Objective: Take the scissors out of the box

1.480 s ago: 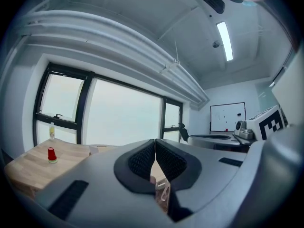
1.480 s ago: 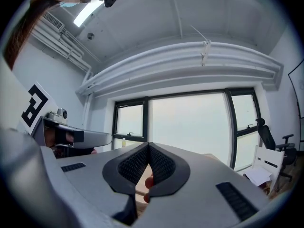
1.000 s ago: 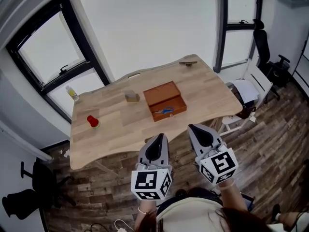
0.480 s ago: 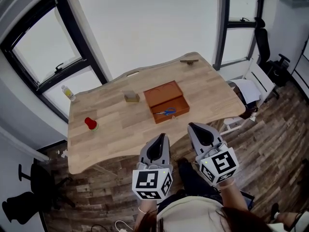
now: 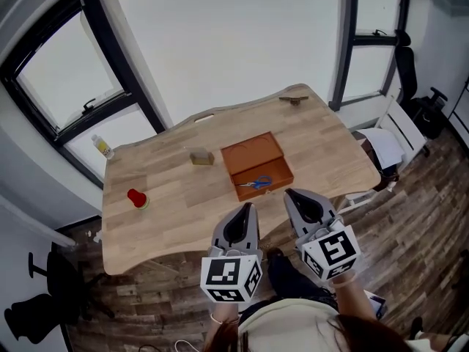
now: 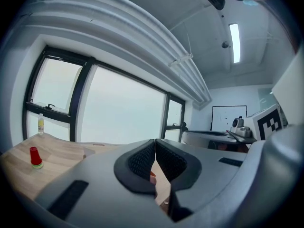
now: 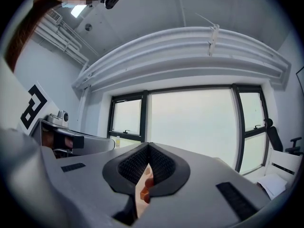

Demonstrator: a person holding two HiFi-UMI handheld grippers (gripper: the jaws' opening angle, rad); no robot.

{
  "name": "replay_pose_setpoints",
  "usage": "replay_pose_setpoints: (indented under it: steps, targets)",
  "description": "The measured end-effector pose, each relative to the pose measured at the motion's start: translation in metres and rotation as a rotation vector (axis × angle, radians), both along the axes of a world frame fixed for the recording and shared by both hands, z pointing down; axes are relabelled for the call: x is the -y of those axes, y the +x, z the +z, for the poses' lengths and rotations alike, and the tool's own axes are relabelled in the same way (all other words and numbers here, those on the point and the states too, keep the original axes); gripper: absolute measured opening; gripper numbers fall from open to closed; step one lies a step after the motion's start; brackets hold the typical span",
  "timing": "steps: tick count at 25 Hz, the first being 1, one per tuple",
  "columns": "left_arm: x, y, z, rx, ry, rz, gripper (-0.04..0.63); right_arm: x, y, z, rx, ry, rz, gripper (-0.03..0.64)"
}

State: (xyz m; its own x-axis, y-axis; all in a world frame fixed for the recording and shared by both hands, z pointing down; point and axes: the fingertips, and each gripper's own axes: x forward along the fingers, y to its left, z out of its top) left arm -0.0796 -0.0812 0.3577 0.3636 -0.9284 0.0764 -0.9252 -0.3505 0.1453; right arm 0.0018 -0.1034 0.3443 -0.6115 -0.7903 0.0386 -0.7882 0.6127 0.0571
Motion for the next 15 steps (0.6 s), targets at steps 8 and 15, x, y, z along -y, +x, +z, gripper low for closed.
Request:
replay_pose_setpoints:
  steps: [8, 15]
  targets:
    - [0.054, -0.001, 0.004, 0.021, -0.019, -0.013, 0.021, 0.055, -0.009, 0.004, -0.026, -0.011, -0.029, 0.028]
    - [0.097, -0.014, 0.009, 0.024, -0.036, -0.046, 0.021, 0.095, -0.026, 0.007, -0.055, 0.003, -0.102, 0.029]
